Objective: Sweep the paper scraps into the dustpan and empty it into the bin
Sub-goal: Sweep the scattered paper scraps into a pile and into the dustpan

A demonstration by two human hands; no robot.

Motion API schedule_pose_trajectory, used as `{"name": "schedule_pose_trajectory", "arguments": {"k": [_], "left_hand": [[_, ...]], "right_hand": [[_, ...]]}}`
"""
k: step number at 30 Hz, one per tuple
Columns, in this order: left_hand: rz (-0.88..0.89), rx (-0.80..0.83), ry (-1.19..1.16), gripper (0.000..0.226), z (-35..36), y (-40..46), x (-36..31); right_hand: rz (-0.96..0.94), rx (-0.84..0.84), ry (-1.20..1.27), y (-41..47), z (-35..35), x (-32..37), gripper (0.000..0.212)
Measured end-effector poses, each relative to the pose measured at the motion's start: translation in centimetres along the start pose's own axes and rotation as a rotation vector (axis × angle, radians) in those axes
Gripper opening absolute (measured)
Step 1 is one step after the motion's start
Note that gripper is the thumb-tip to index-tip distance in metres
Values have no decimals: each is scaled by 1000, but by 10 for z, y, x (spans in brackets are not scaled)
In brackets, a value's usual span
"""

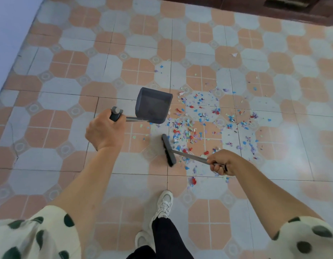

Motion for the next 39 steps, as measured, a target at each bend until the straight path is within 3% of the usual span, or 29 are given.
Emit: {"name": "schedule_pose_trajectory", "arguments": {"k": [8, 20, 25, 32, 39], "left_hand": [[58, 4, -10, 27, 20, 23, -53], [164, 5, -38, 31, 31, 57, -83], [199, 52, -27, 29, 35, 85, -91], [231, 146, -40, 30, 36, 152, -104], [279, 166, -52, 34, 33, 181, -112]], "right_hand": [[-79, 0, -30, -23, -35, 19, 33], [-95, 266, 30, 20, 102, 75, 44], [-25, 312, 82, 38, 112, 106, 12], [1, -5, 291, 37, 32, 134, 13], [-56, -128, 323, 6, -13, 126, 19]]}}
Point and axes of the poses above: each hand's wrist, its own y-axis towards the middle knuckle, its own z-axis out of the palm, x = y × z, the point moved 5 cm from there along y, towards the middle knuckle, and after that the axes turned 8 degrees about x, right-handed, at the moved point
